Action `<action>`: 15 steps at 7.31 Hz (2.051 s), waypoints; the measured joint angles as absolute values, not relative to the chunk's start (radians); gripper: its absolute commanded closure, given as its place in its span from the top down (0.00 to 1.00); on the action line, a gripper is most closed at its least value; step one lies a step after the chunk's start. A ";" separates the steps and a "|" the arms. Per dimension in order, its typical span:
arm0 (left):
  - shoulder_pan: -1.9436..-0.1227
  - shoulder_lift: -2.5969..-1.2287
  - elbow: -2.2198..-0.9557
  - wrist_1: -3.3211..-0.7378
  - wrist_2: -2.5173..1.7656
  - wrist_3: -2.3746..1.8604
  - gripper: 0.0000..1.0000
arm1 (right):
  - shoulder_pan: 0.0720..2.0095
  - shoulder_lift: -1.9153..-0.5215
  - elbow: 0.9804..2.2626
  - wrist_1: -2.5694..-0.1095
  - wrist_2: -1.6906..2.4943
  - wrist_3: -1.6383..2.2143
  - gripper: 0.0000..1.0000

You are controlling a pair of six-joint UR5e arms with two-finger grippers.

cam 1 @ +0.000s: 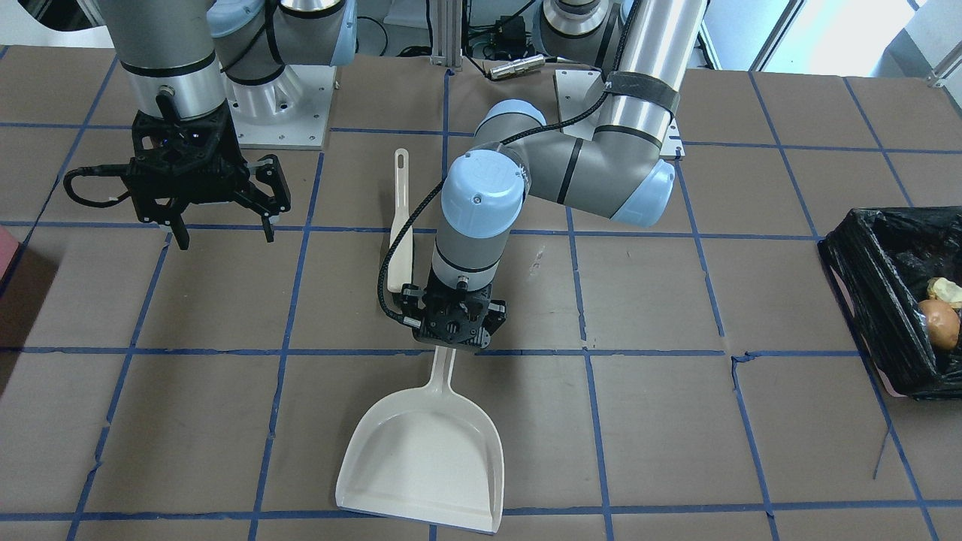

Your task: Sweep and dump trash in nearest bin

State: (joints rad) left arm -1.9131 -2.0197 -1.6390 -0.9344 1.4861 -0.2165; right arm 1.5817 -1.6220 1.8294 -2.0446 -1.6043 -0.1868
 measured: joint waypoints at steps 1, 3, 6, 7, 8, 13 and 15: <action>-1.911 -2.008 -1.632 -0.939 1.487 -0.218 1.00 | 1.567 -1.623 1.826 -2.032 -1.588 -0.187 1.00; -1.874 -1.967 -1.620 -0.966 1.485 -0.211 1.00 | 1.558 -1.632 1.816 -1.971 -1.579 -0.181 1.00; -1.745 -1.820 -1.617 -1.181 1.484 -0.117 1.00 | 1.559 -1.638 1.757 -1.819 -1.576 -0.169 1.00; -1.702 -1.758 -1.615 -1.271 1.486 -0.075 1.00 | 1.558 -1.641 1.750 -1.779 -1.575 -0.169 1.00; -1.669 -1.697 -1.605 -1.367 1.491 -0.046 1.00 | 1.556 -1.645 1.746 -1.749 -1.570 -0.169 1.00; -1.623 -1.604 -1.396 -1.766 1.574 0.015 1.00 | 1.561 -1.653 1.743 -1.729 -1.517 -0.150 1.00; -1.621 -1.599 -1.386 -1.799 1.611 0.009 1.00 | 1.562 -1.653 1.738 -1.707 -1.544 -0.149 1.00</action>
State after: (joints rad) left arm -1.6212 -1.5993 -1.3857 -1.7985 1.6112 0.0086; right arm 1.5615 -1.6526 1.7382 -1.7072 -1.5440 -0.1490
